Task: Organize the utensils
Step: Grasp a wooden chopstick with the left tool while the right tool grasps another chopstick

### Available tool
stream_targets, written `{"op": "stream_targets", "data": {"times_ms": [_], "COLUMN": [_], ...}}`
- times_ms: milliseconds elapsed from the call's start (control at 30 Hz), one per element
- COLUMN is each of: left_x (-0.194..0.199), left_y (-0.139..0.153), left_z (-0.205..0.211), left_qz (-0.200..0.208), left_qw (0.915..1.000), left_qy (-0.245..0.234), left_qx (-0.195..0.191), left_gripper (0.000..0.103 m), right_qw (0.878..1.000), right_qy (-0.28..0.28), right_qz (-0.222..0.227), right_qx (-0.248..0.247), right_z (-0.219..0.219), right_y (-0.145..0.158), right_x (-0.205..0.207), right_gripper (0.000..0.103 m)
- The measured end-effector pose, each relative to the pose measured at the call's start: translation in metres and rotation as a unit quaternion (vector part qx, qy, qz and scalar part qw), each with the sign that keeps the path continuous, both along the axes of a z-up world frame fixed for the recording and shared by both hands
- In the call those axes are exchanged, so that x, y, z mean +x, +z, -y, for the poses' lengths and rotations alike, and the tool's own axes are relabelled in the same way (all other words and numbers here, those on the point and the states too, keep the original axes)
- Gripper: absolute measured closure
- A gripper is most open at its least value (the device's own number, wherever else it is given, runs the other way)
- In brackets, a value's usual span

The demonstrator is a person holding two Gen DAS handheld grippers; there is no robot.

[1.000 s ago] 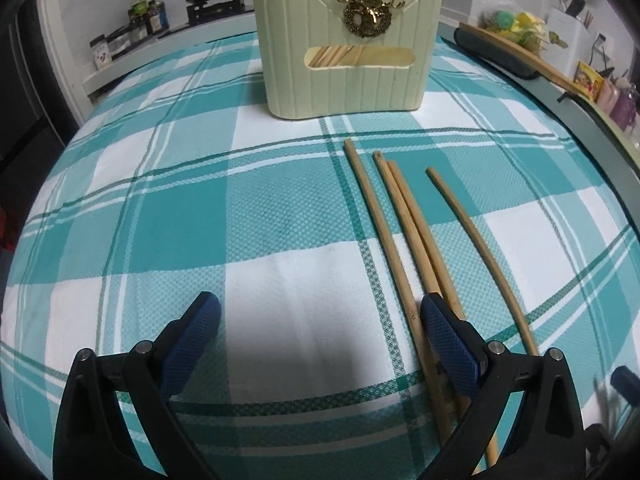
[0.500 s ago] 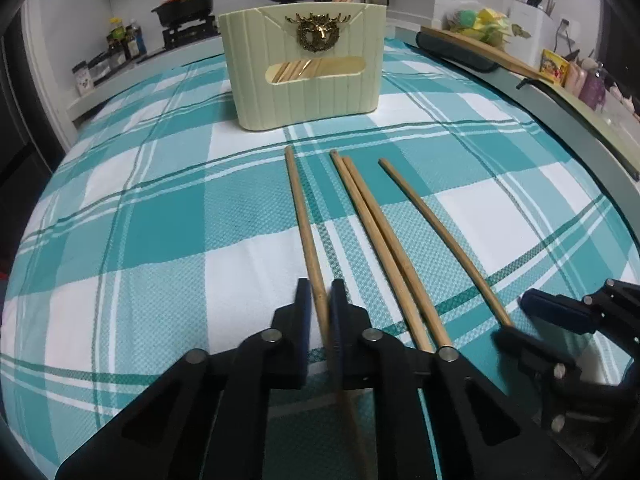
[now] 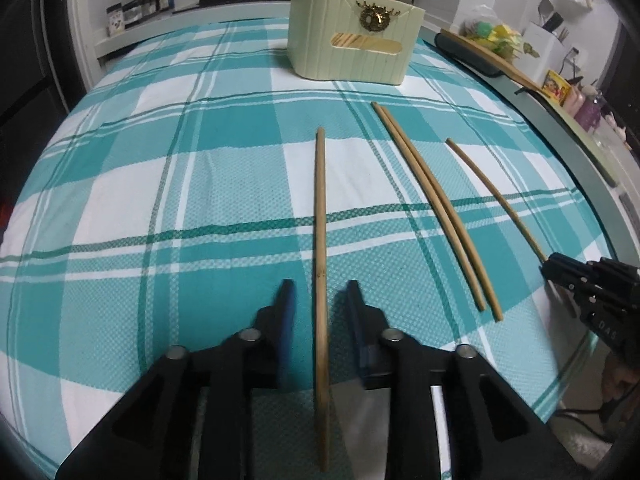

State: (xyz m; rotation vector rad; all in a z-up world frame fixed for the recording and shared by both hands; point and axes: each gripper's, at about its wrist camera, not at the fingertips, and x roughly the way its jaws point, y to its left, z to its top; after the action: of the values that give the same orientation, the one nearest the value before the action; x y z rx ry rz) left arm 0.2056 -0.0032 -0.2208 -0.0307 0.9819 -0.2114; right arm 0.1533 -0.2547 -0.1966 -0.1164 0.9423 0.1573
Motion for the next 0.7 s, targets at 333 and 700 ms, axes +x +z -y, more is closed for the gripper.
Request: {"op": "stream_targets", "data": {"times_ms": [333,700], "left_x": [0.041,0.082], "left_y": [0.011,-0.001], "left_z": [-0.016,0.003], "left_qz": [-0.023,-0.041], "left_qw": [0.9994,0.9962], "left_qy": [-0.013,-0.062], "left_qx": [-0.021,0.046], "left_gripper": [0.045,0.051], "right_qw": [0.997,0.993], "right_qy": [0.014,0.073], "right_qz": [-0.038,-0.096], "right_qx": [0.062,0.010], "right_z": [0.008,-0.008], "right_y": [0.015,0.003], "right_x": [0.015,0.076], "right_gripper": [0.065,0.065]}}
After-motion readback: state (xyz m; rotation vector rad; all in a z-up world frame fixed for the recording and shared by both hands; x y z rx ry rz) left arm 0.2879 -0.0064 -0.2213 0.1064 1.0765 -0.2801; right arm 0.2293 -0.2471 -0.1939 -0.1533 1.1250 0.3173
